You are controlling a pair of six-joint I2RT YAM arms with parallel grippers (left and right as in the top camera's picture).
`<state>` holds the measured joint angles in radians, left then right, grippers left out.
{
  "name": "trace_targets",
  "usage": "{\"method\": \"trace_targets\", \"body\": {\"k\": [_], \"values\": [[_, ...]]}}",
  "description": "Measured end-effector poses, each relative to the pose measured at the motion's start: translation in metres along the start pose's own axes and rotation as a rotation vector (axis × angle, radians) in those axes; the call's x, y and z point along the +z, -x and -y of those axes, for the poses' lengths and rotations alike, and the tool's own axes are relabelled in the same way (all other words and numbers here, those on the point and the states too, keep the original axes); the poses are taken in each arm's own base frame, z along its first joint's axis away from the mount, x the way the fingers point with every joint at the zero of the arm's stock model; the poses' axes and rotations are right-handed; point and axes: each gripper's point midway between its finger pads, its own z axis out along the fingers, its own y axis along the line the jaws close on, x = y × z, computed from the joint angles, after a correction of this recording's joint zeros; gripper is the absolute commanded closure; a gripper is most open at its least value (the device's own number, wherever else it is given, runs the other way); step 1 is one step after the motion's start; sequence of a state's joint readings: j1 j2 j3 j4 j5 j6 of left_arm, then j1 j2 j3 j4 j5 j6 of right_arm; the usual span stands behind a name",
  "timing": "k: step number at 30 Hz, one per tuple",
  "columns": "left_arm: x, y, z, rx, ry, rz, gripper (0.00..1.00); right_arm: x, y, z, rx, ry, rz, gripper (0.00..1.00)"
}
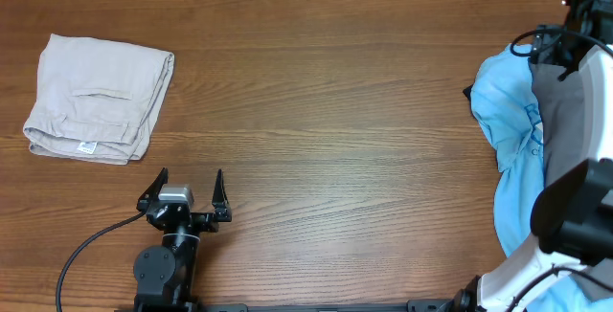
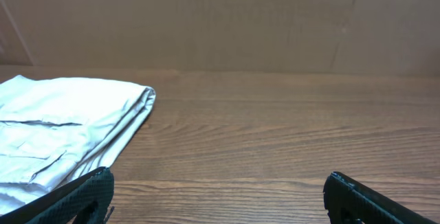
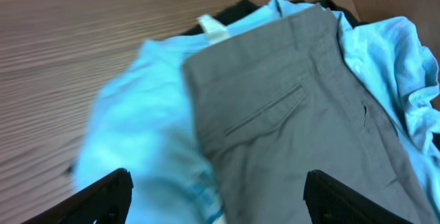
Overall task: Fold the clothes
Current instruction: 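Reach the right gripper to the grey shorts on the clothes pile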
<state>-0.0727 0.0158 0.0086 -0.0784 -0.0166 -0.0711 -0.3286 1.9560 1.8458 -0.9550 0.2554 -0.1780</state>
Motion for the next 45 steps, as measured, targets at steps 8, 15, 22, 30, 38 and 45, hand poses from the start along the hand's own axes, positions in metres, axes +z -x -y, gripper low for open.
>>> {"method": "trace_targets", "body": {"k": [8, 15, 22, 30, 38, 45], "values": [[0.000, 0.000, 0.000, 0.000, 0.000, 0.000, 0.00, 0.059, -0.009, 0.020, -0.060, -0.019, -0.044, 0.16], [0.000, 0.000, 0.000, 0.000, 0.000, 0.001, 0.00, 0.098, -0.005, 0.001, -0.078, 0.051, -0.015, 0.17], [0.000, 0.000, 0.000, 0.000, 0.000, 0.001, 0.00, 0.105, 0.001, -0.007, -0.076, 0.085, 0.016, 0.21], [0.000, 0.000, 0.000, 0.000, 0.000, 0.001, 0.00, 0.151, -0.026, -0.018, -0.082, 0.110, -0.065, 0.23], [0.000, 0.000, 0.000, 0.000, 0.000, 0.001, 0.00, 0.173, -0.045, -0.023, -0.086, 0.114, -0.119, 0.34], [0.000, 0.000, 0.000, 0.000, 0.000, 0.001, 0.00, 0.173, -0.043, -0.017, -0.082, 0.089, -0.117, 0.71]]}}
